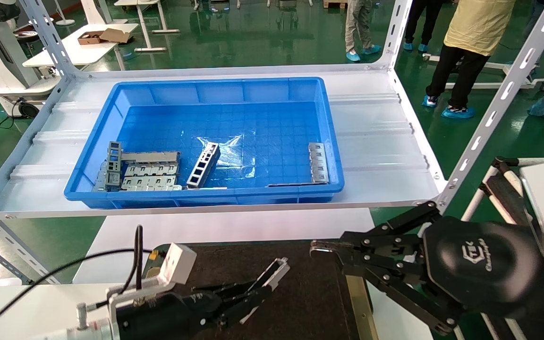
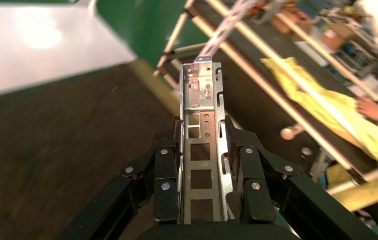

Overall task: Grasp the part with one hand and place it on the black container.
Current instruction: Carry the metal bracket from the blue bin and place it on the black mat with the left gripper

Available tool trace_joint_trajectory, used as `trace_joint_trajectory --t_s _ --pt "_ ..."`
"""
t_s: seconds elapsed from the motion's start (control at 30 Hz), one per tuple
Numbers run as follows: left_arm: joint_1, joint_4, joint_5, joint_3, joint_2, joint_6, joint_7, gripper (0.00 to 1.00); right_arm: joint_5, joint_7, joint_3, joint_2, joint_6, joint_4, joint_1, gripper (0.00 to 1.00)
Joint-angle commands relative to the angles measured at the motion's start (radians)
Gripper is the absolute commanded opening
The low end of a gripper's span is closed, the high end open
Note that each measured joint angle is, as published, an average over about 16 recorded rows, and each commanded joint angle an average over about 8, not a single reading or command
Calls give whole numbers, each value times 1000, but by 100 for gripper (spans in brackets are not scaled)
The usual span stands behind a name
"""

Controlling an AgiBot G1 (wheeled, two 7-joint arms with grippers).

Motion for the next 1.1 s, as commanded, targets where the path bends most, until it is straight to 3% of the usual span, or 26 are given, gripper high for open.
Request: trace_joint_trajectory --t_s 0.03,0.53,1.1 --pt "33 -20 12 15 -6 -58 -27 0 0 0 0 0 0 0 0 0" --pt "89 121 46 119 248 -516 -150 0 0 0 0 0 0 0 0 0" --pt "11 384 13 167 459 -640 -185 0 1 0 -1 0 0 0 0 0"
